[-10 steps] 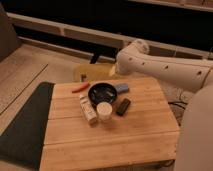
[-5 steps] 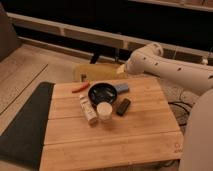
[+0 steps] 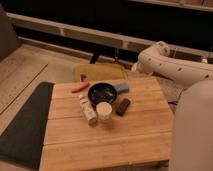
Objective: Place the white sponge in the ceramic cup
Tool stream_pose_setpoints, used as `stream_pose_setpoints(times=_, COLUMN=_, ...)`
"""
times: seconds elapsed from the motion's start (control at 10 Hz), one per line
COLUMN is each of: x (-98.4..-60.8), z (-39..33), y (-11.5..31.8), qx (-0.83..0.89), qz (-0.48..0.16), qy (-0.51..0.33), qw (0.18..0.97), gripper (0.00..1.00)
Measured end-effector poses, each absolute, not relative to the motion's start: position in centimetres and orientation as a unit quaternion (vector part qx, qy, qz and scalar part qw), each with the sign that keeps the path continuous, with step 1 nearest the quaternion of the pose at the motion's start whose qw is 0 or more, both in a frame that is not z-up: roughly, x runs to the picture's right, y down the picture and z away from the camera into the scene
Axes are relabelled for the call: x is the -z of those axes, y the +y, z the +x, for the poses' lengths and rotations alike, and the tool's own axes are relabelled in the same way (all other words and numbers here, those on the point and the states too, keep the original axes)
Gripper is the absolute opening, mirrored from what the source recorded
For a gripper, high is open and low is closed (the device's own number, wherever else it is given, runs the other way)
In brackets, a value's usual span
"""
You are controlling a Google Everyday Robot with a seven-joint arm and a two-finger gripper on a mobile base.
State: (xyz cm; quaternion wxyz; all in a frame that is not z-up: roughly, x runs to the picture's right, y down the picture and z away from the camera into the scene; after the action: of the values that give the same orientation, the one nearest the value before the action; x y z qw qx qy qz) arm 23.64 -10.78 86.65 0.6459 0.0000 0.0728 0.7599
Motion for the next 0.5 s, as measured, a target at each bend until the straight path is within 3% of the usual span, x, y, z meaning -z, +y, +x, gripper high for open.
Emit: stream_pose_setpoints(times=0.5, x=-93.5, z=22.5, y=-8.2, qx=-0.791, qz=-0.042, qy=0.074, qw=0.606, gripper=0.65)
